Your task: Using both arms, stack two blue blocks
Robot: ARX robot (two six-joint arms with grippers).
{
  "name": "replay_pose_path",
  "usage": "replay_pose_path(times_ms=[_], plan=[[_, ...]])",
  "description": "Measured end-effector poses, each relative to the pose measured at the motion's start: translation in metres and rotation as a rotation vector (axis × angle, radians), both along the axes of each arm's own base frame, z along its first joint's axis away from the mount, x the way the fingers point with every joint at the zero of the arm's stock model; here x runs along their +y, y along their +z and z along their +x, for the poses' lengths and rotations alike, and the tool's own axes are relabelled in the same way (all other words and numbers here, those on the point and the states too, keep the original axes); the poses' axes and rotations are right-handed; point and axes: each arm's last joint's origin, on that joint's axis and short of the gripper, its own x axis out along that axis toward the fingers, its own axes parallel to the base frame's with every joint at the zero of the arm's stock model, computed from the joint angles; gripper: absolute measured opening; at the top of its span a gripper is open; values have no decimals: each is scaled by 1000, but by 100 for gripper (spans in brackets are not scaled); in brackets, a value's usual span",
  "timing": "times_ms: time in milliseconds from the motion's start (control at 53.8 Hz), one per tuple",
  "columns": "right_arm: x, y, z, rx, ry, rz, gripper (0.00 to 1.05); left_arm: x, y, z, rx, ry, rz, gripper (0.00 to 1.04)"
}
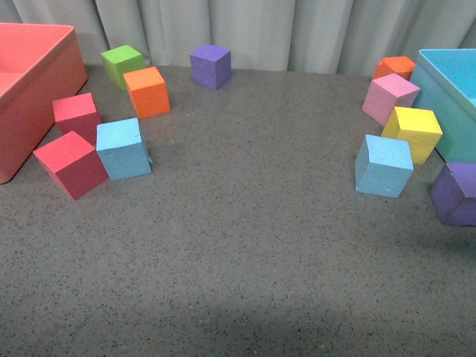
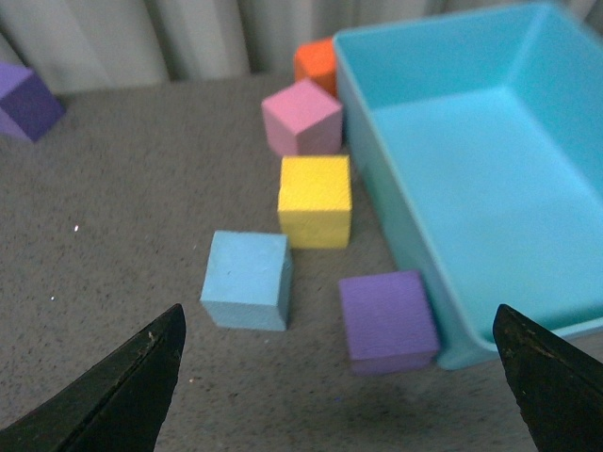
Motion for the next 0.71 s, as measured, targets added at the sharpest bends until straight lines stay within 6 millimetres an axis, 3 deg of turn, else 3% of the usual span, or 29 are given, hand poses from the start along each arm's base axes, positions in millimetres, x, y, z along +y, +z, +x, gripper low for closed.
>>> replay_pose_path(times_ms=[149,260,502,706], plan=[[11,-18,54,233,-20,52,95,0,0,0,0,0,0,98],[15,-31,81,365,-52,63,95,0,0,0,0,0,0,98],[25,-60,121,482,-43,101,95,0,0,0,0,0,0,98],[38,-72,142,545,-26,95,95,0,0,0,0,0,0,98]])
